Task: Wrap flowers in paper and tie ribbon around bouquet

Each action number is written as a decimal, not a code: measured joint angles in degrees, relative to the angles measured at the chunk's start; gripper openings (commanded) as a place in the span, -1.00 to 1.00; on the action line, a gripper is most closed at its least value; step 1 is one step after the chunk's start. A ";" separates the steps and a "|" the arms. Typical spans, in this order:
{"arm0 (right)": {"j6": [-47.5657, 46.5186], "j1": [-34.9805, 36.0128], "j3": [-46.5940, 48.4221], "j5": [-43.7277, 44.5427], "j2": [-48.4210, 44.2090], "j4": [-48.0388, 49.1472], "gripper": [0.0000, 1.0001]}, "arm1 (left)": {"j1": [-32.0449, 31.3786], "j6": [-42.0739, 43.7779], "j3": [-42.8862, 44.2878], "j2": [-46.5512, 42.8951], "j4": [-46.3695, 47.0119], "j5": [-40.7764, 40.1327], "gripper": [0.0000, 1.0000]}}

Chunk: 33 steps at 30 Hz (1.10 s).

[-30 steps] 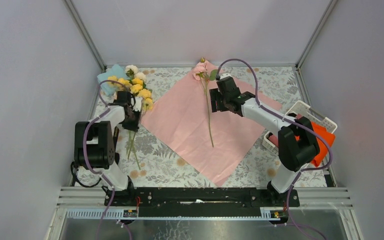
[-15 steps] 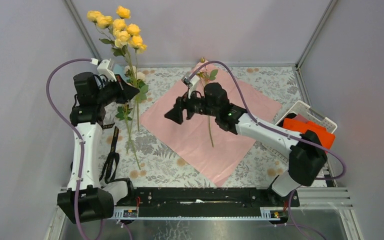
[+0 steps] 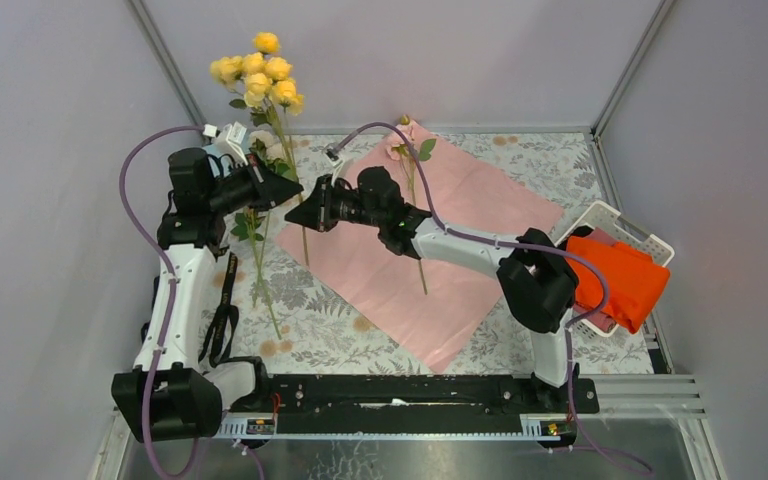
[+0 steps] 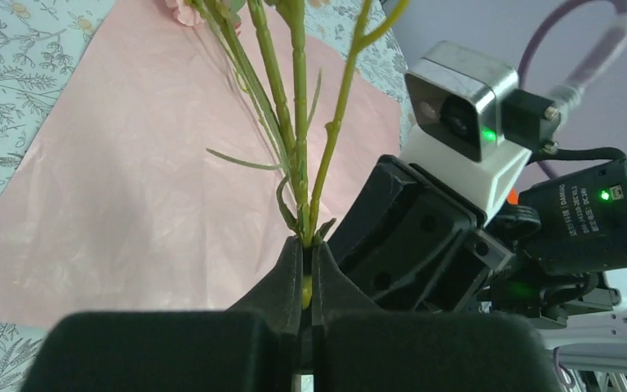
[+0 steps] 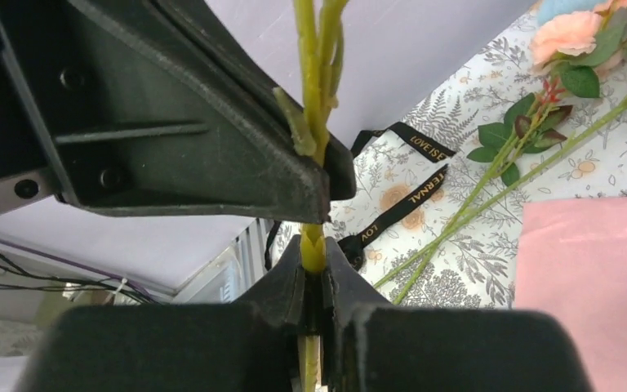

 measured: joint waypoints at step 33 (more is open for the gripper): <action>-21.46 -17.16 2.21 39.71 -0.57 -58.90 0.39 | -0.68 36.20 -3.17 32.04 -7.23 -47.32 -0.11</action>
